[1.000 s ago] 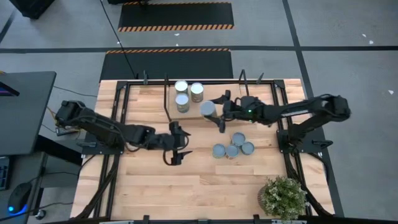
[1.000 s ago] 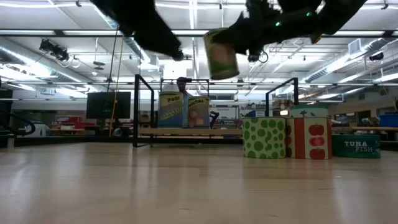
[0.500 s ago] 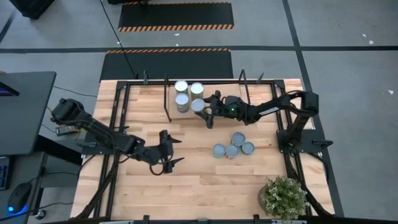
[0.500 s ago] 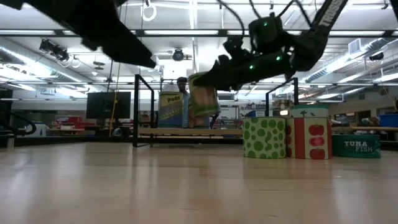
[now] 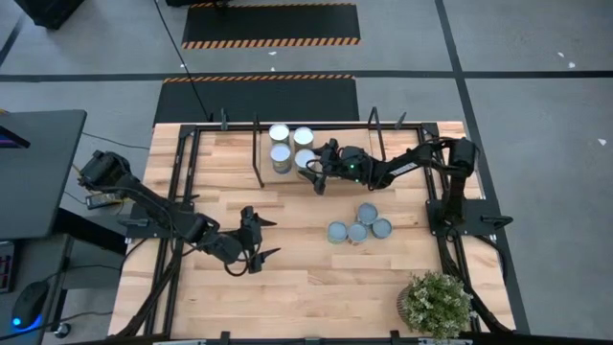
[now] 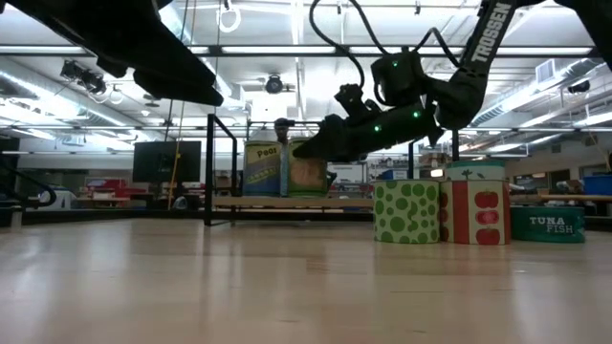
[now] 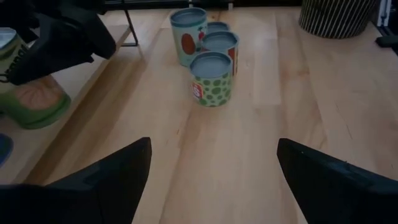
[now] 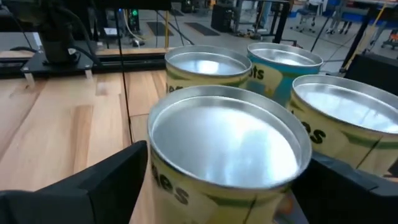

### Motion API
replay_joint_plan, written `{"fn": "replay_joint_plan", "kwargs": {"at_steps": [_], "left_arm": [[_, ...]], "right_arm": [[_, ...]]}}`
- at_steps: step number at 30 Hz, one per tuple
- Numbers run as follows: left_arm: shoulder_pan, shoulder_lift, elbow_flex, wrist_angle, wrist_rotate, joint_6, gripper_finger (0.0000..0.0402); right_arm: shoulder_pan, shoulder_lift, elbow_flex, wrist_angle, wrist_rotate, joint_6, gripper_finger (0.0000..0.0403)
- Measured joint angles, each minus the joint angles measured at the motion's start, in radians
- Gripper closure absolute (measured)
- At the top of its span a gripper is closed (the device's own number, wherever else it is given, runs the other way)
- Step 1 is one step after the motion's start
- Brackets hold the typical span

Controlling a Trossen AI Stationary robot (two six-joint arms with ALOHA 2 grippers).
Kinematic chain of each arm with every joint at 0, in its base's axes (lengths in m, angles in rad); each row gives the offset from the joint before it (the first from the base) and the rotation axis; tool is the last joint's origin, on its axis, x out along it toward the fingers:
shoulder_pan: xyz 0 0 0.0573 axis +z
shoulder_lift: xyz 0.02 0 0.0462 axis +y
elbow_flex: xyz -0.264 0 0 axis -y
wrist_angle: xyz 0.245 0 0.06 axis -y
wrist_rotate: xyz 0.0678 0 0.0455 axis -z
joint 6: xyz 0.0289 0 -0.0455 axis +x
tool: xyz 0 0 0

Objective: Pick and place cans onto a shelf
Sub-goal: Put the canned oranges on the shelf

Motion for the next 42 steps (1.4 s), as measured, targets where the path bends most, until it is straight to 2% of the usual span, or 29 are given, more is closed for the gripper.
{"fn": "replay_joint_plan", "kwargs": {"at_steps": [5, 13, 19, 23, 38, 42], "left_arm": [[-0.001, 0.001, 0.000, 0.001, -0.003, 0.004, 0.0047], [0.000, 0.001, 0.000, 0.001, -0.003, 0.004, 0.0047], [0.003, 0.001, 0.000, -0.019, -0.008, -0.003, 0.0047], [0.012, 0.001, 0.000, -0.044, -0.030, -0.022, 0.0047], [0.025, 0.002, 0.000, -0.042, -0.033, -0.022, 0.0047], [0.021, 0.002, 0.000, -0.042, -0.033, -0.035, 0.0047]], "right_arm": [[0.001, -0.022, 0.000, -0.010, 0.011, -0.021, 0.0006], [0.027, -0.128, 0.000, -0.142, 0.021, -0.043, 0.0008], [0.068, -0.214, 0.000, -0.321, 0.123, -0.171, 0.0008], [0.073, -0.222, 0.000, -0.357, 0.209, -0.249, 0.0008], [0.007, -0.214, -0.001, -0.357, 0.220, -0.262, 0.0008], [0.056, -0.251, 0.017, -0.495, 0.273, -0.268, 0.0008]]}}
